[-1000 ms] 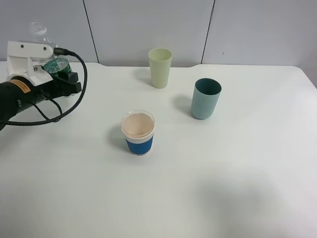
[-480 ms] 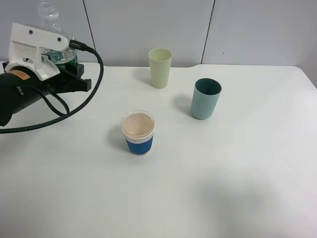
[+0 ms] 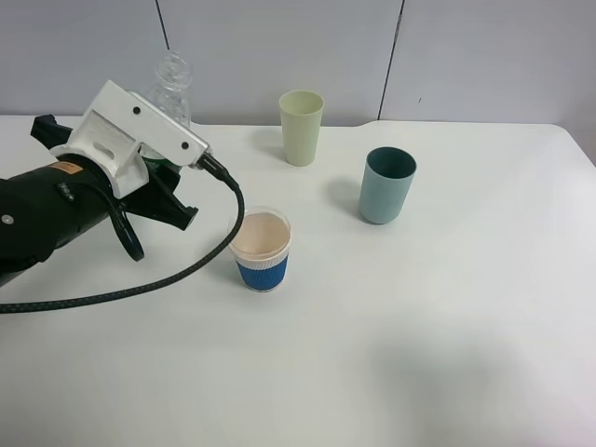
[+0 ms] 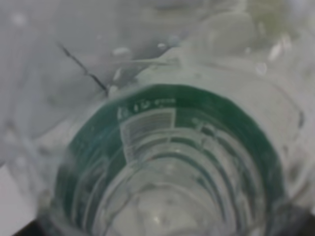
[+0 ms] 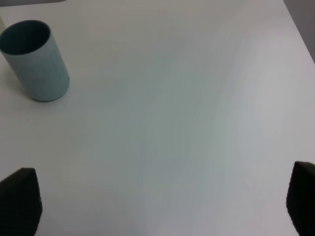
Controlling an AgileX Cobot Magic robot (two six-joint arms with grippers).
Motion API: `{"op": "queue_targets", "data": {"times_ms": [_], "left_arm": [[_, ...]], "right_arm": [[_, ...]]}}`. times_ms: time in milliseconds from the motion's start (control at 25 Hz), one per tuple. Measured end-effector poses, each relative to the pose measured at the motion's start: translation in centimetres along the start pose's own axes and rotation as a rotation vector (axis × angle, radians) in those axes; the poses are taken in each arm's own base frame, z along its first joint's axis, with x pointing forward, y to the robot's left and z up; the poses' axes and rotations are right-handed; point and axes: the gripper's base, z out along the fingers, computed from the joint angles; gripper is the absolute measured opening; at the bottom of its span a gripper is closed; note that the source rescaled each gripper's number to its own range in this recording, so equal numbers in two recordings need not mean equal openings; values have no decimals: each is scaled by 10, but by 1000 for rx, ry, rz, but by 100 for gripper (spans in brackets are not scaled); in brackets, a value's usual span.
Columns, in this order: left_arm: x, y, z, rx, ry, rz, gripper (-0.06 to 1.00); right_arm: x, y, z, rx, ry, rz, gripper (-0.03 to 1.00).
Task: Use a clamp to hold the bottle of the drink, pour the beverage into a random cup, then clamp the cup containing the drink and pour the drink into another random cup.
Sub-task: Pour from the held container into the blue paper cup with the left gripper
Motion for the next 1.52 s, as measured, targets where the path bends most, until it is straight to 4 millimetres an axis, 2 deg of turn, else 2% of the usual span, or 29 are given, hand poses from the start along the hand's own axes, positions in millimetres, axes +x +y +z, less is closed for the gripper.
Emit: {"op": "queue_targets", "data": {"times_ms": [280, 480, 920, 1160, 1520], "left_arm": [[-6, -18, -16, 18, -9, 209, 9], [-14, -25, -19, 13, 17, 362, 9], [-10, -46, -1, 35, 139, 672, 9], [-1, -54, 5, 58, 168, 862, 9], [-1, -54, 8, 39, 154, 939, 9]], "right_arm": [[0, 0, 0, 0, 0, 0, 100], [0, 0, 0, 0, 0, 0, 100], [0, 0, 0, 0, 0, 0, 100], [0, 0, 0, 0, 0, 0, 100], [0, 0, 0, 0, 0, 0, 100]]}}
